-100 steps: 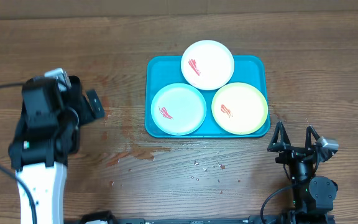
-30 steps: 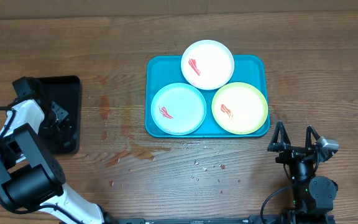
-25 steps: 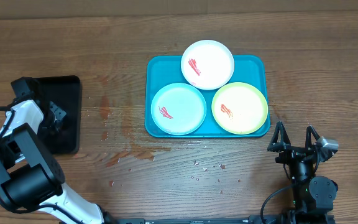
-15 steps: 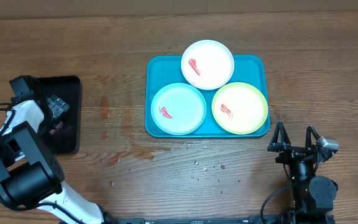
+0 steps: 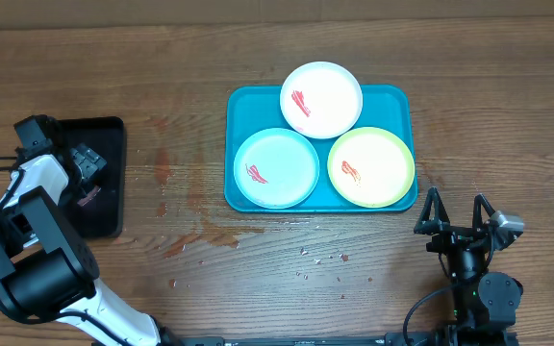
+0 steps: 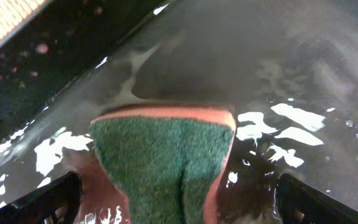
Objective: Clean dirty plates on tray and stack at the side
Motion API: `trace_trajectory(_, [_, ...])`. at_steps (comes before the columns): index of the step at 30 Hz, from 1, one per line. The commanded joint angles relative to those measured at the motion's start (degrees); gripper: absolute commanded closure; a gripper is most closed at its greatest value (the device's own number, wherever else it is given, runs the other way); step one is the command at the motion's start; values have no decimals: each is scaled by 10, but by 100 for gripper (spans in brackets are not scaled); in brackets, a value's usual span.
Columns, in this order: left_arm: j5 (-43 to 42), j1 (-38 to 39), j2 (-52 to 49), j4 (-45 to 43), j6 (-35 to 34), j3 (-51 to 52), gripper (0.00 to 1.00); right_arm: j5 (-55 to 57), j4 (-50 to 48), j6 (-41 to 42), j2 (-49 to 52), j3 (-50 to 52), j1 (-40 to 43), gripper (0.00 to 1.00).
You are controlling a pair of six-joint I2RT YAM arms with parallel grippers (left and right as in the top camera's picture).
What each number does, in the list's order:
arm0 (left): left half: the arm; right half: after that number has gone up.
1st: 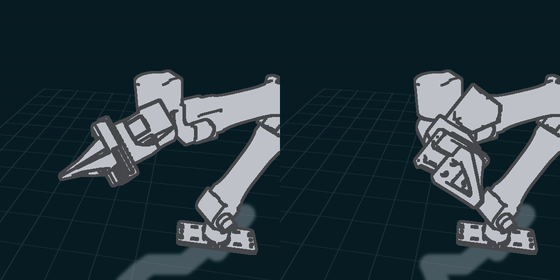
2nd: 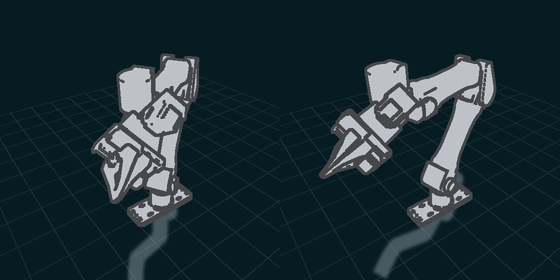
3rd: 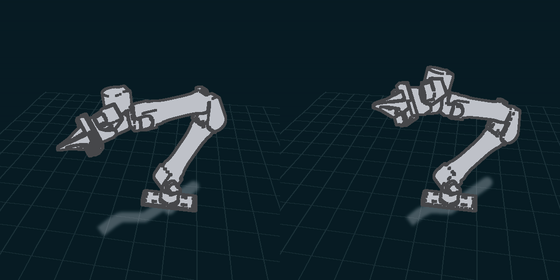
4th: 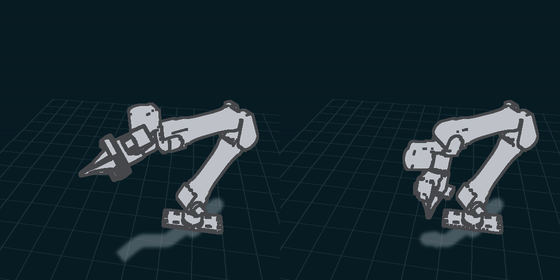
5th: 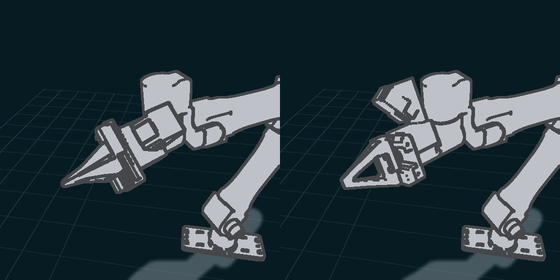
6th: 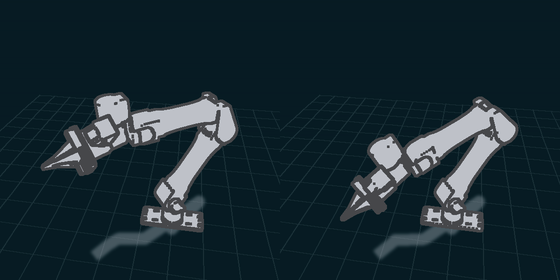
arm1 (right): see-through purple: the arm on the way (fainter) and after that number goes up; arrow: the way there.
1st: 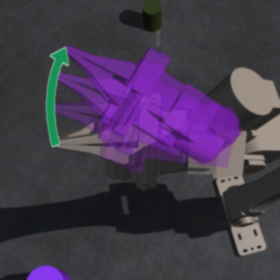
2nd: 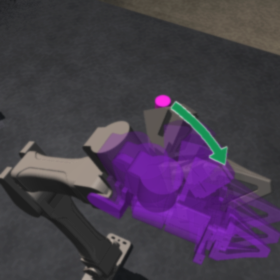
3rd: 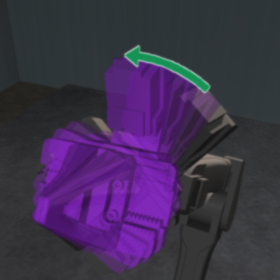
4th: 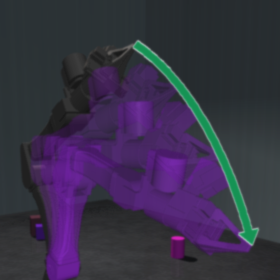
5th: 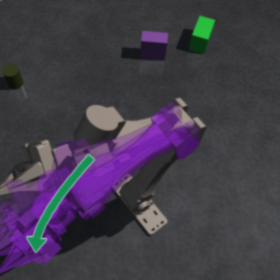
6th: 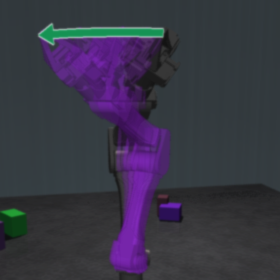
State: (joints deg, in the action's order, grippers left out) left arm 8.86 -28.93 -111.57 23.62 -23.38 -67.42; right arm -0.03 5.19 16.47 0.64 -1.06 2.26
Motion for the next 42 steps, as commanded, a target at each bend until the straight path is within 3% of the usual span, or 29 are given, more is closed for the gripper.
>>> trace_trajectory(1, [8, 0, -9, -17, 35, 2, 0, -2, -4, 0, -3, 6, 3, 0])
trace_trajectory(6, [19, 0, -9, -35, 41, 2, 0, -2, -4, 0, -3, 6, 3, 0])
trace_trajectory(8, [33, 0, -9, -36, 41, 2, 25, -2, -4, 0, -3, 6, 3, 0])
trace_trajectory(9, [38, 0, -9, -35, 41, 2, 50, -2, -4, 0, -3, 6, 3, 0])
trace_trajectory(11, [38, 0, -9, -35, 41, 2, 79, -2, -4, 0, -3, 6, 3, 0])
trace_trajectory(14, [38, 0, -9, -31, 41, 2, 96, -2, -4, 0, -3, 6, 3, 0])
trace_trajectory(16, [37, 0, -9, -24, 41, 2, 93, -2, -4, 0, -3, 6, 3, 0])
trace_trajectory(17, [35, 1, -9, -19, 41, 2, 71, -2, -4, 0, -3, 6, 3, 0])
trace_trajectory(18, [30, 1, -9, -13, 41, 2, 18, -2, -4, 0, -3, 6, 3, 0])
trace_trajectory(19, [26, 1, -9, -9, 41, 2, 0, -2, -4, 0, -3, 6, 3, 0])
trace_trajectory(25, [16, 1, -9, 34, 41, 2, 3, -2, -4, 0, -3, 6, 3, 0])
trace_trajectory(26, [16, 1, -9, 41, 41, 2, 12, -2, -4, 0, -3, 6, 3, 0])
trace_trajectory(30, [16, 2, -9, 53, 41, 2, 89, -2, -4, 0, -3, 6, 3, 0])
trace_trajectory(31, [16, 1, -9, 52, 41, 2, 96, -2, -4, 0, -3, 6, 3, 0])
trace_trajectory(33, [17, 0, -9, 51, 41, 2, 96, -2, -3, 0, -3, 6, 3, 0])
trace_trajectory(34, [19, 0, -9, 48, 41, 2, 81, -2, -4, 0, -3, 6, 3, 0])
trace_trajectory(35, [21, 0, -9, 44, 41, 2, 50, -2, -4, 0, -3, 6, 3, 0])
trace_trajectory(36, [21, 0, -9, 39, 41, 2, 4, -2, -4, 0, -3, 6, 3, 0])
trace_trajectory(37, [21, 0, -9, 35, 41, 2, 0, -2, -4, 0, -3, 6, 3, 0])
trace_trajectory(42, [21, -1, -9, 3, 41, 2, 0, -2, -4, 0, -3, 6, 3, 0])
